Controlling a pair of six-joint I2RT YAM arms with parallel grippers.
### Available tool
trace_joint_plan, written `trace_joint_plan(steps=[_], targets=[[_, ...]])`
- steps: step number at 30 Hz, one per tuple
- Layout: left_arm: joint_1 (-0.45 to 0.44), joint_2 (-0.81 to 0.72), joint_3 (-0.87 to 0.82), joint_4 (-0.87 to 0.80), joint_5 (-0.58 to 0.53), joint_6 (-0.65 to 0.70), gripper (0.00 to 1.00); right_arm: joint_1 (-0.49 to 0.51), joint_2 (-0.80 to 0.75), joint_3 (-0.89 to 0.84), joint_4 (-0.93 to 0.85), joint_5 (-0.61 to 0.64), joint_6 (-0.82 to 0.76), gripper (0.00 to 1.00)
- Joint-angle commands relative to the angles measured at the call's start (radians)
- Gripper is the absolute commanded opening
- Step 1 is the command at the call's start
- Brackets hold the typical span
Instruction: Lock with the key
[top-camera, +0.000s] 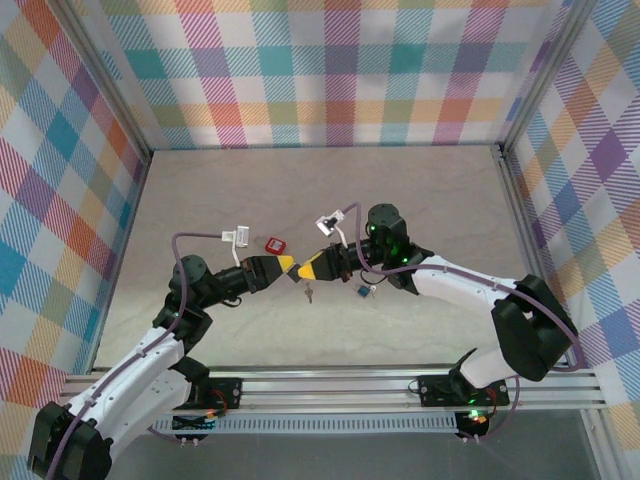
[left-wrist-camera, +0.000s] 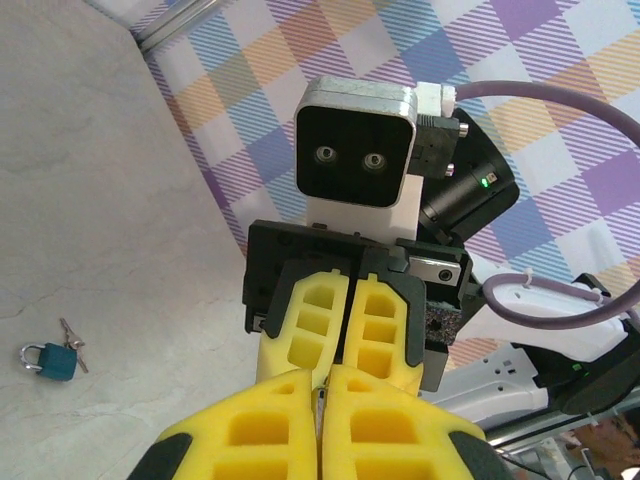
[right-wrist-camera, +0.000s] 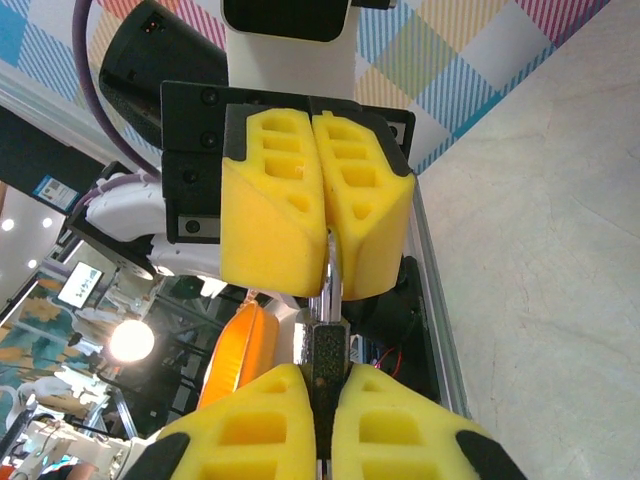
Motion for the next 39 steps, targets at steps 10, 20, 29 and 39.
trace_joint_plan(steps=[10,20,29,39], targets=[[0.007,-0.003,-0.027,0.03,-0.112,-0.014,0.0,-0.045,-0.119,-0.053,-0.025,0.154,-0.073,0.66],[0.007,0.089,-0.052,0.196,-0.201,-0.088,0.0,-0.111,-0.266,-0.257,0.104,0.304,0.002,0.86],[-0.022,0.21,-0.036,0.329,-0.241,-0.133,0.0,-0.122,-0.375,-0.38,0.211,0.422,0.055,0.95],[-0.131,0.342,0.032,0.404,-0.318,-0.122,0.0,-0.126,-0.383,-0.46,0.304,0.488,0.133,0.93]])
